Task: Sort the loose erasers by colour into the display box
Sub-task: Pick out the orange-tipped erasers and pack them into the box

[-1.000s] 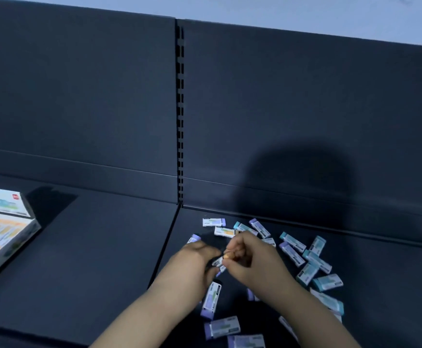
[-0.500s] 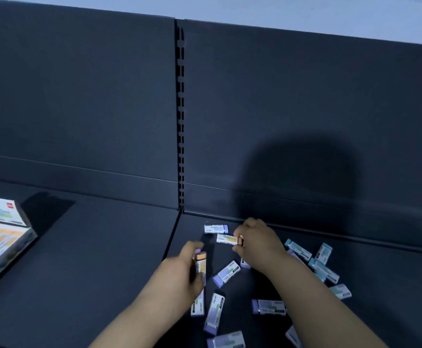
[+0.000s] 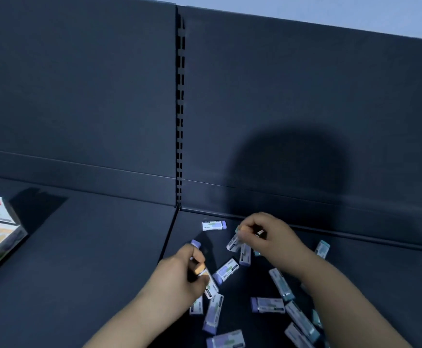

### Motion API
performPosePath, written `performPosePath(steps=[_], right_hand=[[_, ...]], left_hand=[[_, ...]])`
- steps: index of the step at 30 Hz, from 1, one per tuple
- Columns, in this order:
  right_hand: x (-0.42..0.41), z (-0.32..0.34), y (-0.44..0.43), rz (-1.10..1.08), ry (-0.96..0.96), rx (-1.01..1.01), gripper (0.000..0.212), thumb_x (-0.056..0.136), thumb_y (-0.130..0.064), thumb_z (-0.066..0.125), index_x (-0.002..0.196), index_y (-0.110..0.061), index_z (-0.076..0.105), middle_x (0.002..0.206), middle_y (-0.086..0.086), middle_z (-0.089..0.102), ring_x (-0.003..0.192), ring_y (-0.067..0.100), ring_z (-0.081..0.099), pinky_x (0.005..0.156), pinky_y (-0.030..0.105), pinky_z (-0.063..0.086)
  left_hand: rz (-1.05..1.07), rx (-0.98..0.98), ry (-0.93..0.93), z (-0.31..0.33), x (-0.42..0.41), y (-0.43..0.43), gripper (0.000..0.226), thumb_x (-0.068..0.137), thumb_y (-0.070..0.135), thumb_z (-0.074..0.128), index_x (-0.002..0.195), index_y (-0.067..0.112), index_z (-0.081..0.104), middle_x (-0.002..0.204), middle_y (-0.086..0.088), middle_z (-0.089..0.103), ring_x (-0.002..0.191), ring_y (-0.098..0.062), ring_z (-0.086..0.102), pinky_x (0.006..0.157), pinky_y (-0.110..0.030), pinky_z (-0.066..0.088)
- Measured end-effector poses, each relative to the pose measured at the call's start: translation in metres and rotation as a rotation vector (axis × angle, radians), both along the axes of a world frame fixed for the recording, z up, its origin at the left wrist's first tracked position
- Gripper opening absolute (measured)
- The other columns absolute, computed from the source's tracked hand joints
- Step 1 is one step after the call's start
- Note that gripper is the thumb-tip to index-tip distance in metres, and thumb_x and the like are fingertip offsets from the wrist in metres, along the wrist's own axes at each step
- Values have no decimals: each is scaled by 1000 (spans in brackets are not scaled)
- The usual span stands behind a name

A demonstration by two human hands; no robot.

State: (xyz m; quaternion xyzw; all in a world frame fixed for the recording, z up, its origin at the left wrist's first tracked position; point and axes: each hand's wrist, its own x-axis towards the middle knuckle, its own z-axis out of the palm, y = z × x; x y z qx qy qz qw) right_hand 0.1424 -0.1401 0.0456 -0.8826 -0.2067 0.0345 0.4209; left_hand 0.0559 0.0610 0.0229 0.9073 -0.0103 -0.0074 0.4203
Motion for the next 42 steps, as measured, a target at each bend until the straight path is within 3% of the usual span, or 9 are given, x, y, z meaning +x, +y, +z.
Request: performPosePath(steps=[3, 5, 8, 11, 16, 22, 28, 37, 42], right_hand=[[-15, 15, -9, 22, 247, 278, 11, 92, -14, 54, 85, -17, 62, 72, -9, 63, 69, 3, 58, 66, 16, 48], [-24, 20, -13, 36, 326, 299, 16, 95, -17, 47, 95, -20, 63, 80, -3, 62, 71, 6, 58, 67, 18, 49], [-33, 10, -12, 192, 339, -89, 21, 95, -27, 48, 109, -38, 60, 106, -13, 63, 96, 1, 58, 88, 16, 43], [-45, -12, 4, 269, 304, -379, 27, 88, -30, 60, 114, -32, 55, 88, -14, 56, 84, 5, 54, 75, 14, 40], [-56, -26, 18, 148, 95, -463, 28, 81, -37, 66, 105, -26, 55, 96, -7, 58, 94, 12, 53, 79, 24, 39], [-69, -22, 13, 104, -82, -680, 36, 81, -49, 59, 108, -25, 57, 110, -4, 59, 107, 18, 47, 90, 31, 37], [-76, -30, 17, 13, -91, -687, 32, 85, -39, 53, 113, -24, 54, 113, -2, 55, 110, 19, 45, 89, 31, 34], [-87, -23, 19, -22, -172, -475, 25, 84, -32, 54, 109, -33, 55, 106, -14, 50, 103, 9, 43, 83, 23, 33], [-93, -19, 60, -14, -244, -454, 20, 78, -31, 57, 98, -33, 60, 97, -13, 54, 95, 11, 50, 80, 28, 38]], left_hand=[[-9, -15, 31, 0, -3, -3, 22, 81, 23, 69, 83, 29, 48, 77, 9, 61, 61, 10, 51, 59, -5, 39], [-12, -11, 40, -1, -5, -3, 22, 80, 26, 70, 82, 27, 49, 75, 8, 60, 59, 7, 51, 59, -7, 39], [-26, 41, 50, -3, -8, -1, 23, 79, 30, 70, 80, 23, 49, 68, 8, 57, 56, 3, 49, 58, -11, 39], [-90, 209, 31, -1, -14, 3, 20, 82, 42, 63, 85, 29, 48, 69, 11, 55, 65, -3, 50, 63, -18, 40], [-110, 548, -180, -8, -16, 3, 29, 88, 51, 49, 111, 35, 57, 109, 13, 53, 112, -12, 47, 88, -26, 37], [-271, 665, -285, -20, -14, 4, 46, 39, 63, 74, 81, 43, 69, 78, 24, 60, 71, -2, 61, 49, -20, 43], [-364, 707, -336, -25, -12, -2, 40, 37, 56, 79, 72, 42, 68, 69, 23, 58, 66, -1, 60, 56, -17, 31], [-214, 744, -437, -19, -16, 17, 39, 41, 50, 88, 74, 35, 72, 70, 17, 61, 63, -9, 61, 54, -23, 44], [-207, 724, -495, -14, -19, 56, 46, 39, 49, 89, 79, 33, 74, 71, 16, 62, 64, -10, 61, 57, -25, 44]])
